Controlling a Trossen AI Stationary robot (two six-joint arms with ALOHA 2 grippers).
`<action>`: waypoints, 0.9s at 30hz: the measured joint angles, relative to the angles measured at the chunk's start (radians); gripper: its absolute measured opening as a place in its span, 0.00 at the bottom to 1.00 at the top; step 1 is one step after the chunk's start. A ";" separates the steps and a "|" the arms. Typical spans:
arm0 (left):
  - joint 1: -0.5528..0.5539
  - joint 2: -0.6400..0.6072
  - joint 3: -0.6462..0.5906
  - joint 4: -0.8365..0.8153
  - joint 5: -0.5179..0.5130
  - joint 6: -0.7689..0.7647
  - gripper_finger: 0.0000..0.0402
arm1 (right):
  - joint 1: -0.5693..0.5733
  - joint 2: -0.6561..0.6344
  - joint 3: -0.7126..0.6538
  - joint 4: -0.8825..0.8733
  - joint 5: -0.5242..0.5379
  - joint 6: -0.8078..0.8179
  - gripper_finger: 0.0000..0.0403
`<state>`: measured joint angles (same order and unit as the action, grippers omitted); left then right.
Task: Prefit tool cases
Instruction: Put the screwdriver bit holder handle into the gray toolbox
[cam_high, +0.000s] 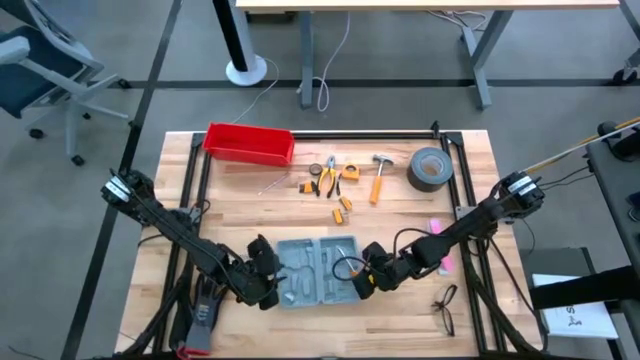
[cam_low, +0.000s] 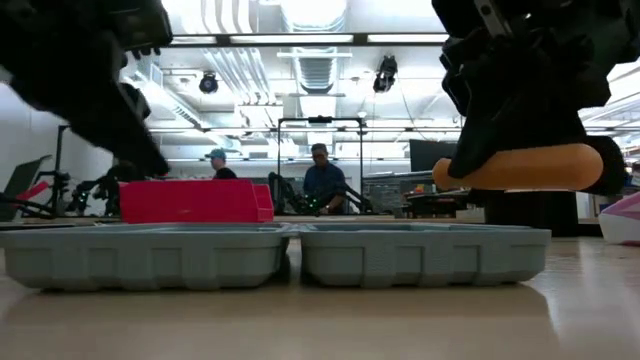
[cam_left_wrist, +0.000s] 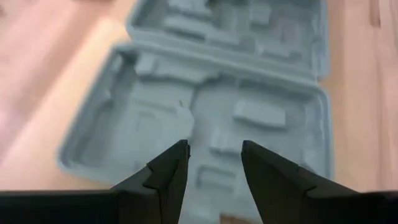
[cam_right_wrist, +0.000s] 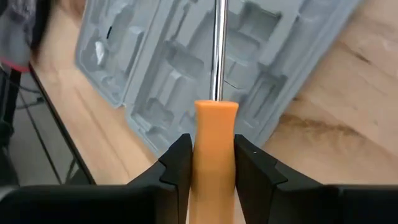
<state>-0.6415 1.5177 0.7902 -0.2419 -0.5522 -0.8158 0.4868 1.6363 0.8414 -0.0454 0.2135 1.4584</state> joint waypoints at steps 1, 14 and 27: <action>0.000 0.000 0.000 0.012 -0.025 0.010 0.39 | 0.002 0.000 0.000 0.003 0.000 0.021 0.19; 0.004 0.000 0.000 0.139 -0.248 0.259 0.39 | 0.013 0.000 0.024 0.019 0.108 0.272 0.19; 0.016 0.000 0.000 0.176 -0.224 0.328 0.39 | 0.048 0.002 0.170 -0.316 0.127 0.413 0.21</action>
<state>-0.6250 1.5177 0.7902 -0.0662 -0.7761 -0.4877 0.5351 1.6386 1.0118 -0.3612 0.3408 1.8710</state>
